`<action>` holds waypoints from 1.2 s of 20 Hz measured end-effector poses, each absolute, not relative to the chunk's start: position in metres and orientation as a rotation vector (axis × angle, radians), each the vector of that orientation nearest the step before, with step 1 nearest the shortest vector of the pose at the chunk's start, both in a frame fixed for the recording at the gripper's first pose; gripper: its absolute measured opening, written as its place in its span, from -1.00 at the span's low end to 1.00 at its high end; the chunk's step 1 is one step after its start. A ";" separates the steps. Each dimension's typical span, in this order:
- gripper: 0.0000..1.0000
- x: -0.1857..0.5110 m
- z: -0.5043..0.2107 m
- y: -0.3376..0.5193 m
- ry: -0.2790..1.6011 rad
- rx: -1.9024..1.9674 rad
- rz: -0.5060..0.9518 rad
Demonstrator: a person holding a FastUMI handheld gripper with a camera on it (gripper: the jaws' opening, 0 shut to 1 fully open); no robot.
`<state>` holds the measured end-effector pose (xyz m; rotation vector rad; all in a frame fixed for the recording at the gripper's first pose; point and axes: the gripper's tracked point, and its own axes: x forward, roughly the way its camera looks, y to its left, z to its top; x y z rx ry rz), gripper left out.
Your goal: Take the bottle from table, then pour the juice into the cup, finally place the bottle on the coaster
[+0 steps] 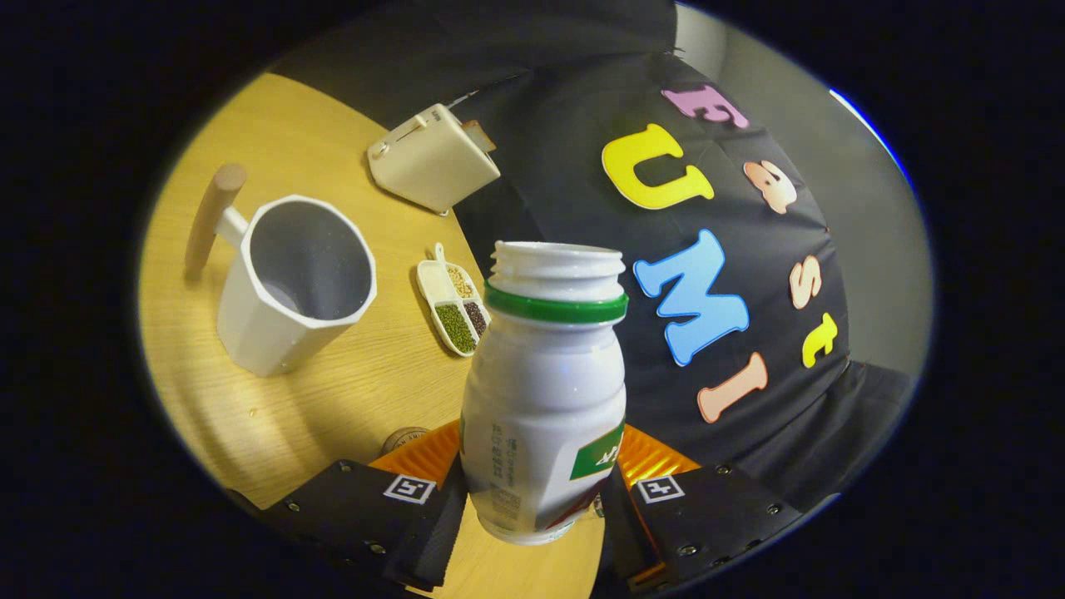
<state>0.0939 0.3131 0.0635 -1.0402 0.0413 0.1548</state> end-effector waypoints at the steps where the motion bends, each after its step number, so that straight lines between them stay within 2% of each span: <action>1: 0.46 0.095 0.063 0.312 0.046 -1.013 0.163; 24: 0.46 0.111 0.065 0.293 -0.007 -0.475 0.208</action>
